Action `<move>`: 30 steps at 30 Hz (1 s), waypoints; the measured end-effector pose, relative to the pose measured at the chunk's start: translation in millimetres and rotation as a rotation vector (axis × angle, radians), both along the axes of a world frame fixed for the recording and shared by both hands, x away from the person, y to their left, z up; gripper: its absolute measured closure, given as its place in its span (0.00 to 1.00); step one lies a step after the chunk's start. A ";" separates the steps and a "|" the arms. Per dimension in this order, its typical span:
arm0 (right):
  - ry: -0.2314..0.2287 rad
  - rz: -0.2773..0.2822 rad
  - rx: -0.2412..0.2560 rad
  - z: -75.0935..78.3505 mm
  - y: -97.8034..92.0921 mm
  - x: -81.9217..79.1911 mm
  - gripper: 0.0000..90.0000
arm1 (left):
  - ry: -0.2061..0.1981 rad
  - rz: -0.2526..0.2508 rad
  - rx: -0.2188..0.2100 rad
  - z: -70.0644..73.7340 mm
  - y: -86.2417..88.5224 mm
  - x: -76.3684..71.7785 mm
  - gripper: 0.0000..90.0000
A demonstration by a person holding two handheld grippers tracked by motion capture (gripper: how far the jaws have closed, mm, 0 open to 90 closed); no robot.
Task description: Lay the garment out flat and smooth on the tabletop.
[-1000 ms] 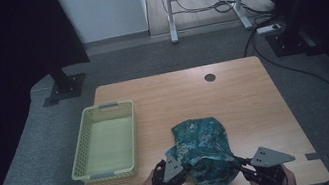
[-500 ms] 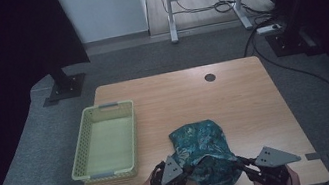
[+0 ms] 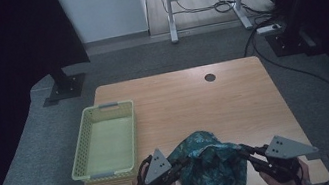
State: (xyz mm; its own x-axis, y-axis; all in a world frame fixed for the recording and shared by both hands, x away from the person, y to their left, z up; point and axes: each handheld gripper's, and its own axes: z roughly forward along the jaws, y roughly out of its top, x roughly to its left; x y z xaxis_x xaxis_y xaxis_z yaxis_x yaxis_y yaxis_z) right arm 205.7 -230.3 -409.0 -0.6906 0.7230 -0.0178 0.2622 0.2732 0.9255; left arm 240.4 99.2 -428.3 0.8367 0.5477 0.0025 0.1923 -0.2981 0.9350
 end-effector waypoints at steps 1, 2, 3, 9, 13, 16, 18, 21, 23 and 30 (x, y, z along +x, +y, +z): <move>-0.001 -0.002 0.000 2.4 0.9 2.5 0.89 | 0.005 0.005 0.001 -0.7 0.6 2.0 1.00; 0.002 -0.003 -0.002 3.1 2.0 5.2 0.89 | 0.014 0.009 0.002 -3.0 0.9 3.9 1.00; 0.007 -0.005 -0.005 2.0 3.4 7.9 0.89 | 0.024 0.013 0.006 -6.4 1.1 5.6 1.00; 0.065 0.000 -0.027 -22.5 11.7 18.1 0.88 | 0.076 0.036 0.040 -31.9 3.1 11.4 1.00; 0.092 0.006 -0.040 -34.2 15.3 20.8 0.88 | 0.102 0.045 0.050 -41.2 5.4 14.6 1.00; 0.099 0.009 -0.045 -37.7 16.9 21.5 0.88 | 0.108 0.049 0.052 -43.0 6.3 15.5 1.00; 0.101 0.009 -0.046 -38.8 17.4 21.8 0.88 | 0.109 0.053 0.054 -43.0 6.5 15.8 1.00; 0.098 0.005 -0.043 -39.5 17.5 22.3 0.88 | 0.108 0.052 0.056 -41.9 6.6 16.5 1.00; 0.097 0.002 -0.040 -39.3 17.3 22.3 0.88 | 0.108 0.052 0.056 -41.2 6.4 17.1 1.00; 0.100 0.002 -0.038 -40.8 18.1 25.0 0.88 | 0.119 0.061 0.059 -42.4 7.0 21.4 1.00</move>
